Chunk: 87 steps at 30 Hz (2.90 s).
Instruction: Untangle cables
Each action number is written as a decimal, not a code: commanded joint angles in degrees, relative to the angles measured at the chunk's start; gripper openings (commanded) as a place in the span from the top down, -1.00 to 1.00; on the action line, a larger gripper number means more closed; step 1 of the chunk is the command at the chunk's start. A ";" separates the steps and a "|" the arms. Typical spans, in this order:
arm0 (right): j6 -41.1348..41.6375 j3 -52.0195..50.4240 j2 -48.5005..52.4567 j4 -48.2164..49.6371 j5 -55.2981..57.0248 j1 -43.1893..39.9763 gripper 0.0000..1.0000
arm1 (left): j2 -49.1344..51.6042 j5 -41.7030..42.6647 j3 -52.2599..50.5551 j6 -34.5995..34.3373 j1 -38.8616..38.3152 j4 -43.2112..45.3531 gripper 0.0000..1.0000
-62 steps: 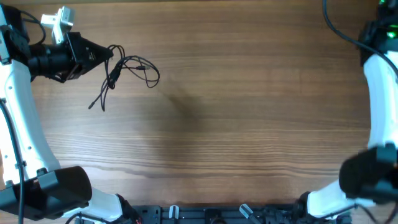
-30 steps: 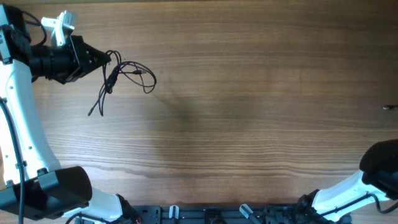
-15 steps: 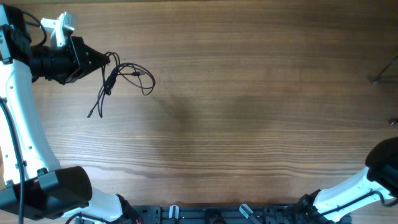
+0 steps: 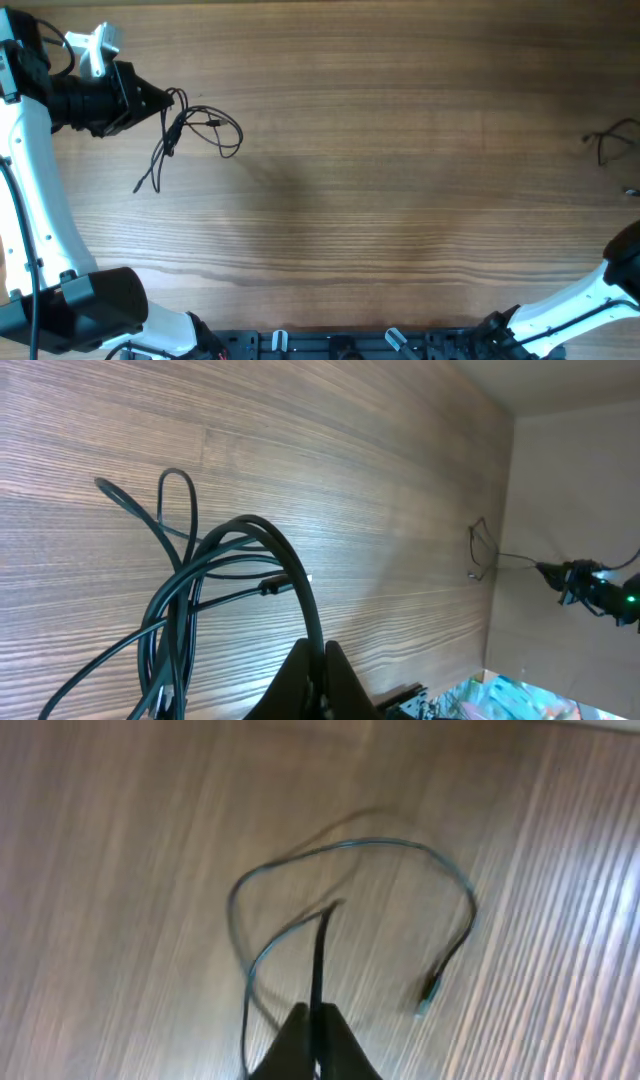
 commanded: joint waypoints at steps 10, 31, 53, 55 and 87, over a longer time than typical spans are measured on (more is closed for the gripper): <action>0.83 -15.76 0.72 15.82 3.72 -1.55 -0.99 | -0.61 -0.15 0.44 1.31 -0.20 0.13 0.92; 16.20 -22.03 -12.44 7.89 12.24 -6.80 0.92 | -0.61 -0.13 0.44 1.31 -0.20 0.79 0.92; 17.62 -37.68 -0.90 37.18 6.51 -7.63 0.92 | -0.61 -0.13 0.44 1.29 -0.20 0.52 0.92; 17.62 -37.68 -0.61 40.15 5.53 -7.13 0.92 | -0.61 -0.11 0.44 1.27 -0.20 0.52 0.92; 49.88 -37.68 -8.66 17.64 11.45 -2.62 0.92 | -0.61 -0.15 0.44 1.31 -0.20 0.07 0.92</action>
